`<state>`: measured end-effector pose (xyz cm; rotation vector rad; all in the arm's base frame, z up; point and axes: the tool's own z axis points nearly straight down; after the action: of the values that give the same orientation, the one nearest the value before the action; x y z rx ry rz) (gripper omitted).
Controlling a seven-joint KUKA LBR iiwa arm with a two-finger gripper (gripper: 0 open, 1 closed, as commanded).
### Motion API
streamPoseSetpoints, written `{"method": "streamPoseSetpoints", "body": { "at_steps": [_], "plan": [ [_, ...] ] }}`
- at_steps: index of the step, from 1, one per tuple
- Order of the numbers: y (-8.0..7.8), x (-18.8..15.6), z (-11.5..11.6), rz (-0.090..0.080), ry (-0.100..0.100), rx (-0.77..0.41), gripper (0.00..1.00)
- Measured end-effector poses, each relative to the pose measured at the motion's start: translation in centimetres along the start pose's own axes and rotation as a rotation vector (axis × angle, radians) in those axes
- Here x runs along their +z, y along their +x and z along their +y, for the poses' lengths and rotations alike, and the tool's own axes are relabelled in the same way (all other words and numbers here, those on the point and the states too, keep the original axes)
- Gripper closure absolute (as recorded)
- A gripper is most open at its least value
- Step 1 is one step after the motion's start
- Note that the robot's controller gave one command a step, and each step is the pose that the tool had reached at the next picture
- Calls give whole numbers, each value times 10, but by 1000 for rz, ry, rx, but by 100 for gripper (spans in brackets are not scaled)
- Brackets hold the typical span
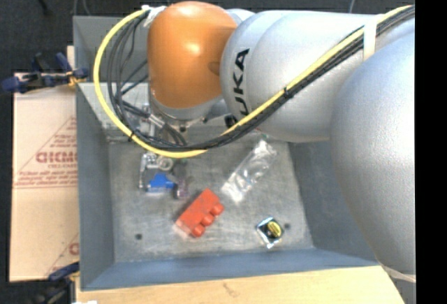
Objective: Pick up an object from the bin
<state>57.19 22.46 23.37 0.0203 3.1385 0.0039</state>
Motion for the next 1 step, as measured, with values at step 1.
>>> {"method": "streamPoseSetpoints", "body": {
  "at_steps": [1],
  "plan": [
    [1,136,-59,2,3,-115,0]
  ]
}}
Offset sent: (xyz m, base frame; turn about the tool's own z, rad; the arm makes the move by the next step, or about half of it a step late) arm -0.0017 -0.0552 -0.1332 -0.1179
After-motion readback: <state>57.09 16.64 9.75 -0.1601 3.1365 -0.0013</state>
